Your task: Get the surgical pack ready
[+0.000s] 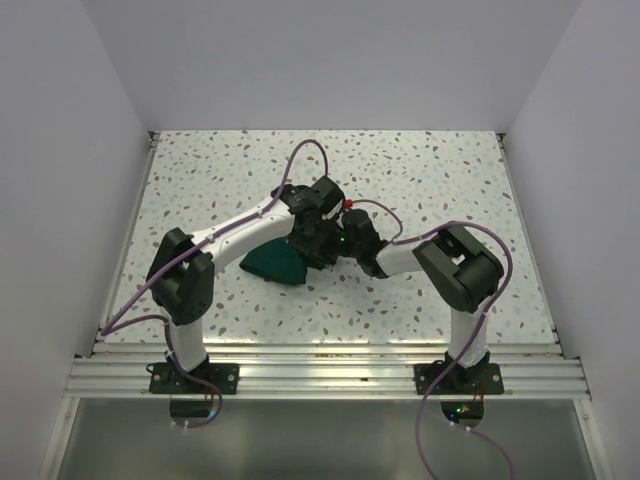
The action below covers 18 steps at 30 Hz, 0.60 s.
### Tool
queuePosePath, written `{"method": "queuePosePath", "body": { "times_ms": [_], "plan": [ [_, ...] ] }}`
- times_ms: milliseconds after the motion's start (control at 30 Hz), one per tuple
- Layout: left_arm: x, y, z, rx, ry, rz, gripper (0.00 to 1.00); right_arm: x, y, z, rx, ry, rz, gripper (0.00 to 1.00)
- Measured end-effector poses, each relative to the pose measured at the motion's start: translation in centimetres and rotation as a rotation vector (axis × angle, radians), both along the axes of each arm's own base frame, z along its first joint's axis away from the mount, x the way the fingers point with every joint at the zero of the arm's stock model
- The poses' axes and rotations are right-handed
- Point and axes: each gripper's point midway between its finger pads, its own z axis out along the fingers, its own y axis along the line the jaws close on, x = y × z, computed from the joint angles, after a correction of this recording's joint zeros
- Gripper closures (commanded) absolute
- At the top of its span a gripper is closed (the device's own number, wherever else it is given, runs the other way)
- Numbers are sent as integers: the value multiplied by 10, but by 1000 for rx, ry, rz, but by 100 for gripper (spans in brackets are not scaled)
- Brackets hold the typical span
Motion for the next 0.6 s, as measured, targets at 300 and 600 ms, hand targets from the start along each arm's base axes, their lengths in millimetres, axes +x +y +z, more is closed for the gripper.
{"method": "queuePosePath", "body": {
  "times_ms": [300,600],
  "plan": [
    [4,6,0,13,-5,7,100,8,3,-1,-51,-25,-17,100],
    [2,-12,0,-73,13,-17,100,22,-80,-6,-88,8,-86,100]
  ]
}}
